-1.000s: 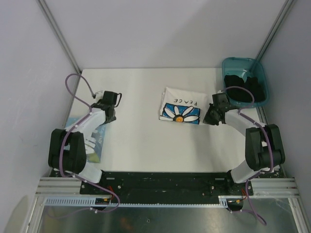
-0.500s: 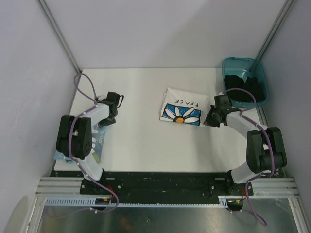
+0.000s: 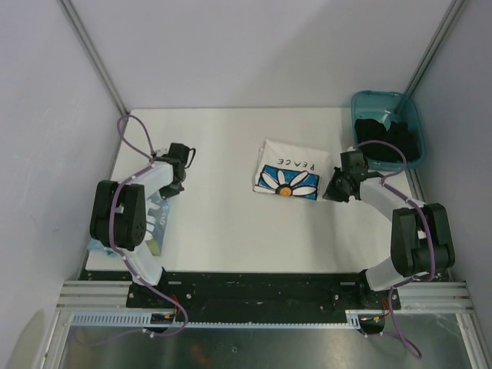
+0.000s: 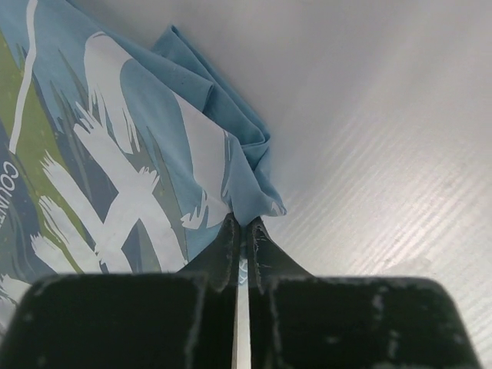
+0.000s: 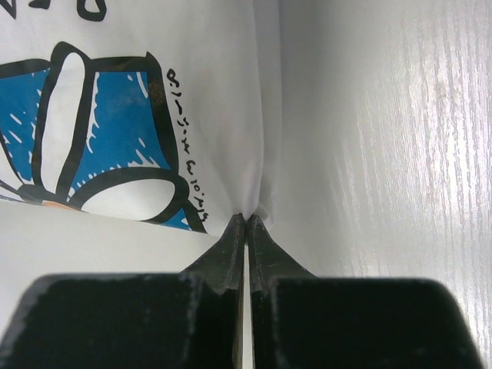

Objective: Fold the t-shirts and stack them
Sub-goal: Put the neatly folded tshirt into the corner of the board with both arms

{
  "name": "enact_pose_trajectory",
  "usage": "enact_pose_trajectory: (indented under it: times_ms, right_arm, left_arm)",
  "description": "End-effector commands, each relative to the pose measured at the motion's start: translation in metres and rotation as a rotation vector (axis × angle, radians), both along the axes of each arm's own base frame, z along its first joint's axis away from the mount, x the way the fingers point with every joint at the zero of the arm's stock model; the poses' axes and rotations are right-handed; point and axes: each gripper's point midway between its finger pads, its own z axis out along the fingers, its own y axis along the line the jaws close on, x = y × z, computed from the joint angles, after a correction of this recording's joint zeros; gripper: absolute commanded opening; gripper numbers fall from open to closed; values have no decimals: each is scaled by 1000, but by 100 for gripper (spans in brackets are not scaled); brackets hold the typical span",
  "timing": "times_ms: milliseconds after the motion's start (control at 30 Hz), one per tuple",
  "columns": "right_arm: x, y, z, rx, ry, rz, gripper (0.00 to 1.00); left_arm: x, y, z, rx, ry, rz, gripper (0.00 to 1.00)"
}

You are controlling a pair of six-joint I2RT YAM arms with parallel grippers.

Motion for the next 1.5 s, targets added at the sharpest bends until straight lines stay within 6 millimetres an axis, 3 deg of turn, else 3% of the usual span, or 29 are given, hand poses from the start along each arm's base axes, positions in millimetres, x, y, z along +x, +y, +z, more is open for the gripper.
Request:
enact_pose_trajectory:
  times_ms: [0,333,600,833,933,1067,1133,1200,1300,1467]
  right_arm:
    - [-9,-8,4,-23,-2,-1,0]
    - [-31,-23,-3,-43,43,-30,0]
    - [-47,-39,-5,-63,65,-64,0]
    - [-60,-50,-11,-71,96,-91,0]
    - [-59,-50,-8,-58,89,-95,8]
    - [-46,-46,12,-25,8,-98,43]
    - [-32,-46,28,-22,-50,-107,55]
    - [-13,-50,44,-24,-107,-124,62]
    - [17,-53,51,-19,-161,-143,64]
    - [60,-63,42,3,-204,-166,65]
  left_arm:
    - [23,-29,28,-80,-111,-55,0]
    - [46,-123,39,-333,-202,-77,0]
    - [83,-190,45,-513,-257,-6,0]
    - [122,-224,45,-583,-265,-44,0]
    - [135,-236,51,-604,-259,-125,12]
    - [130,-247,71,-613,-252,-283,47]
    - [122,-251,87,-619,-253,-383,57]
    - [111,-254,102,-625,-258,-463,61]
    - [89,-270,114,-700,-224,-585,61]
    - [50,-303,102,-805,-115,-733,57]
